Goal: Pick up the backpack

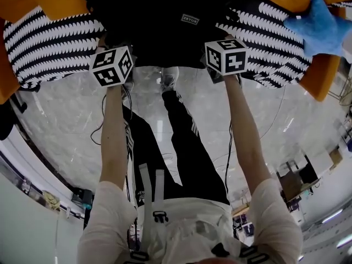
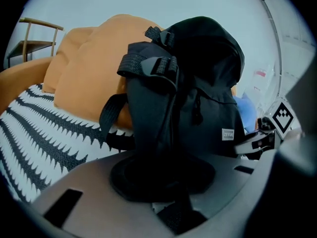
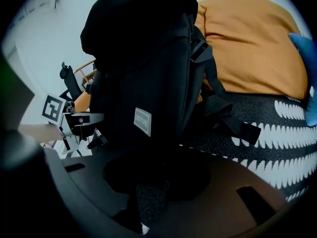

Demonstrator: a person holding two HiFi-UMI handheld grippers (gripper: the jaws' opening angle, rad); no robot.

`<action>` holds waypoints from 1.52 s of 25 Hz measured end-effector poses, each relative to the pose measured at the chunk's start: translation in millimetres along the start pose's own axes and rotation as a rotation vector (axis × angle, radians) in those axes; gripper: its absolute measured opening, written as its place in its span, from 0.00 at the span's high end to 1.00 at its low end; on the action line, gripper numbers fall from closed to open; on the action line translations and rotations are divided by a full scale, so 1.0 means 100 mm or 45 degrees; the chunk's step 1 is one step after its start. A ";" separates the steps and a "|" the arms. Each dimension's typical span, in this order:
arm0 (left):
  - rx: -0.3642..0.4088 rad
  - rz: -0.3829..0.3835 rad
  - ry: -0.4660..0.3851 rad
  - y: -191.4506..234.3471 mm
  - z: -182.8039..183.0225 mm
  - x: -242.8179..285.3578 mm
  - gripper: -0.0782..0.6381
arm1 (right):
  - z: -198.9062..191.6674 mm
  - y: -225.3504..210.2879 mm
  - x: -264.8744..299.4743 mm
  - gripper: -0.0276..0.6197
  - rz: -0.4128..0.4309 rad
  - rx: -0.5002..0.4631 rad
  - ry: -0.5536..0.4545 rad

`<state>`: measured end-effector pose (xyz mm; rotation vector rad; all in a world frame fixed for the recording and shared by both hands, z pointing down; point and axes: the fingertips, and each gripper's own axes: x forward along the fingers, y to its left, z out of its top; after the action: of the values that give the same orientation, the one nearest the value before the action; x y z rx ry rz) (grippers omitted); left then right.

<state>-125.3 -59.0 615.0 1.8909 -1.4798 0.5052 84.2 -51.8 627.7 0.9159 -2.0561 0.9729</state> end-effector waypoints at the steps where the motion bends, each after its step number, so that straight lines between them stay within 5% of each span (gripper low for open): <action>1: 0.014 -0.005 -0.001 -0.02 0.00 -0.01 0.72 | 0.00 0.00 -0.01 0.79 0.001 -0.002 -0.006; 14: 0.276 -0.003 -0.127 -0.33 0.29 -0.49 0.82 | 0.19 0.20 -0.34 0.86 -0.137 -0.085 -0.112; 20: 0.382 0.006 -0.285 -0.51 1.16 -0.59 0.83 | 0.95 0.14 -0.67 0.87 -0.229 -0.090 -0.262; 29: 0.478 -0.021 -0.494 -1.07 2.64 -1.50 0.83 | 2.05 0.47 -1.99 0.88 -0.317 -0.101 -0.501; 38: 0.461 0.016 -0.668 -1.49 3.76 -3.07 0.83 | 2.76 1.45 -3.61 0.88 -0.346 -0.135 -0.757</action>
<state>-107.7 -93.4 108.8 2.4319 -1.8229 0.3061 82.2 -102.4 153.1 1.5136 -2.3387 0.4702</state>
